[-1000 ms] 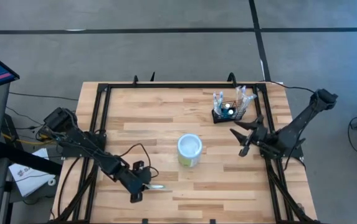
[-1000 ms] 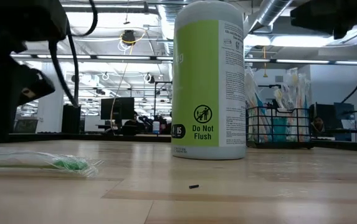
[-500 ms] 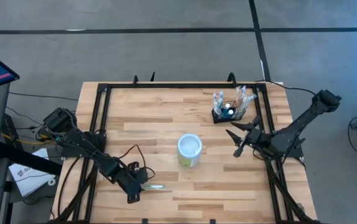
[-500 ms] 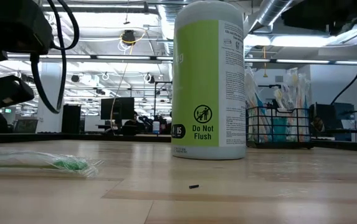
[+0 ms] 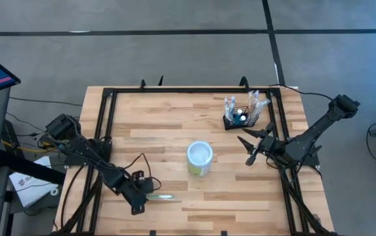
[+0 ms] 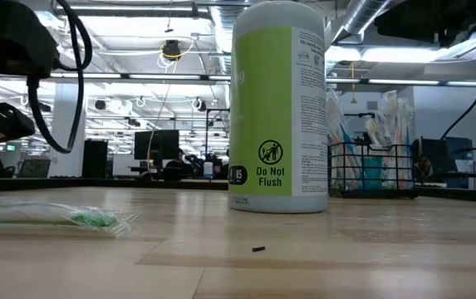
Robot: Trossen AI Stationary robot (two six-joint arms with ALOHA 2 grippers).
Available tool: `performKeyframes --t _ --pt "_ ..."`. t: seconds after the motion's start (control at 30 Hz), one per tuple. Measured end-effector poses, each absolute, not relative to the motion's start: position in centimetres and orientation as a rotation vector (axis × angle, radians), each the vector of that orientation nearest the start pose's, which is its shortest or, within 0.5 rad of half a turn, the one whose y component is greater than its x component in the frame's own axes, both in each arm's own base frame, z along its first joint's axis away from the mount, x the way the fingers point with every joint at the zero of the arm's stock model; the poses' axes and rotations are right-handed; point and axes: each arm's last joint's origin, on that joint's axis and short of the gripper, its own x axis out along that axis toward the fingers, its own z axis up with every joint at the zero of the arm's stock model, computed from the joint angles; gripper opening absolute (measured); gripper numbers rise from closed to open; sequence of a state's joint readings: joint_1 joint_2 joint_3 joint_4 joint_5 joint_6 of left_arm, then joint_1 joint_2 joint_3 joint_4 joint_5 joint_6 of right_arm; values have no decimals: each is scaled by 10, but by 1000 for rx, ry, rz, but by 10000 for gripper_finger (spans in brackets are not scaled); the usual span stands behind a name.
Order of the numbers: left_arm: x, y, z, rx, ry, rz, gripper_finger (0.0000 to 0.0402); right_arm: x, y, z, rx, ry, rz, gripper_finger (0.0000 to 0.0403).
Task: Pick & Place toothbrushing station
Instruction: Put the green toothbrush into the wire organizer
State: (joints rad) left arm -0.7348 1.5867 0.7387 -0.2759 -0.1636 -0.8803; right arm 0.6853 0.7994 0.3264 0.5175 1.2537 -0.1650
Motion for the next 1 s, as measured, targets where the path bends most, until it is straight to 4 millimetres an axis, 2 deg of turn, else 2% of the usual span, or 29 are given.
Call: performKeyframes --t 0.23,0.4,0.73,0.9,1.0 --pt "200 -181 122 -281 1209 9 134 140 79 238 -118 20 -568 161" --pt "199 -181 125 -294 1206 7 118 140 79 238 -116 19 -568 161" --pt "195 -180 131 -344 1256 -42 10 140 79 238 -116 19 -567 161" --pt "196 -179 133 -412 1280 -33 10 140 79 238 -116 19 -566 161" --pt "199 -175 141 -483 1260 -22 5 140 80 238 -125 17 -523 161"
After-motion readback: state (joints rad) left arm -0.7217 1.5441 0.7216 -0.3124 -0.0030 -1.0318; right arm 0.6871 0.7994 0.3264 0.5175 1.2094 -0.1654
